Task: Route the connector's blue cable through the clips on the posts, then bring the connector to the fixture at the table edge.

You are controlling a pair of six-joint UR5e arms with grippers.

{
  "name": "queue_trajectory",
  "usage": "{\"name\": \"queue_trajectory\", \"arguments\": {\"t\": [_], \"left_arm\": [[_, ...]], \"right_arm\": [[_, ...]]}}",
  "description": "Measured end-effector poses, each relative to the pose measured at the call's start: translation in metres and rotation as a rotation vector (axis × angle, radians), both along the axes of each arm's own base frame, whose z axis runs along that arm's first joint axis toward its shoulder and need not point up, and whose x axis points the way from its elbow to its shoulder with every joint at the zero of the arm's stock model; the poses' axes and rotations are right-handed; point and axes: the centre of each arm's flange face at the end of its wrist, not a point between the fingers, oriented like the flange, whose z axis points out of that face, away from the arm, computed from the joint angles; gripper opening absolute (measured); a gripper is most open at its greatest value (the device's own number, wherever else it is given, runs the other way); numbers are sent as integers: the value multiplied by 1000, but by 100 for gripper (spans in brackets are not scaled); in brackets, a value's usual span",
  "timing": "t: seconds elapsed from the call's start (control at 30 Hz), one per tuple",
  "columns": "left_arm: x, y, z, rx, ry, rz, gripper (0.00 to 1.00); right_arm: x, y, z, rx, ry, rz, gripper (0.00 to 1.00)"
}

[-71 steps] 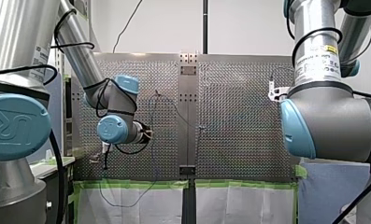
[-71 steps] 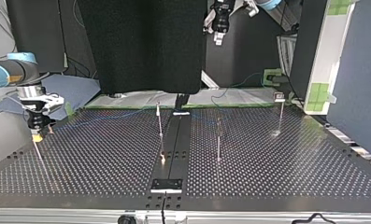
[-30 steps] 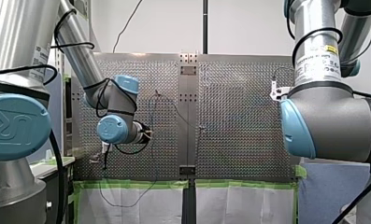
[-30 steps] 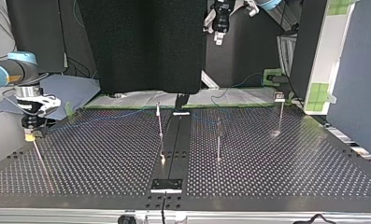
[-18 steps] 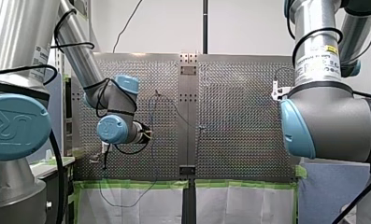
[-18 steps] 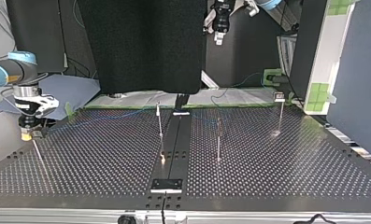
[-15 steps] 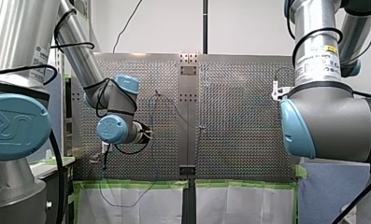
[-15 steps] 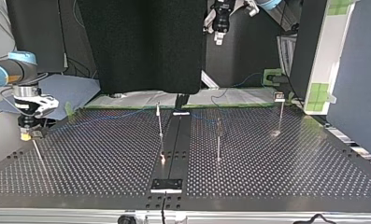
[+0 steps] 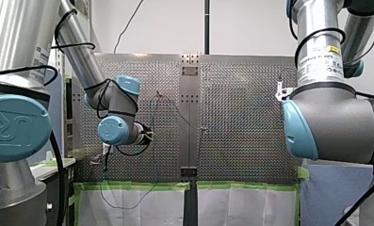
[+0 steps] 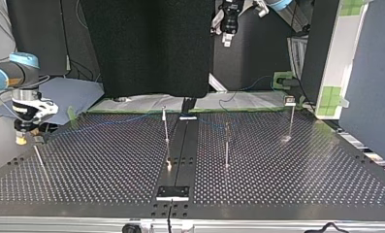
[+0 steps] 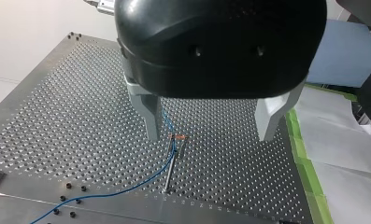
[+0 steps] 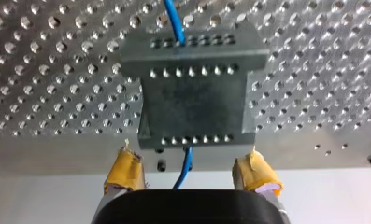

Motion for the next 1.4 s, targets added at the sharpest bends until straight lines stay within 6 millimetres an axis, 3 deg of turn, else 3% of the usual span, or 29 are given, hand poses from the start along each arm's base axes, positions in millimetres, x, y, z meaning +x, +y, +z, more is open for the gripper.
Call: {"name": "queue_trajectory", "arguments": {"t": [0.67,0.87,1.17,1.4], "left_arm": [[0,-1,0,0,0,-2,100],[1,-1,1,-1,-2,-2,100],[3,-3,2,-7,-6,-2,100],[3,-3,2,0,1,0,100]], "right_arm": [[-9,18,-16,124,-19,-162,100],[-7,34,-7,91,-25,-204,100],[24,65,13,12,-29,-223,100],[50,89,2,38,-22,-224,100]]}}
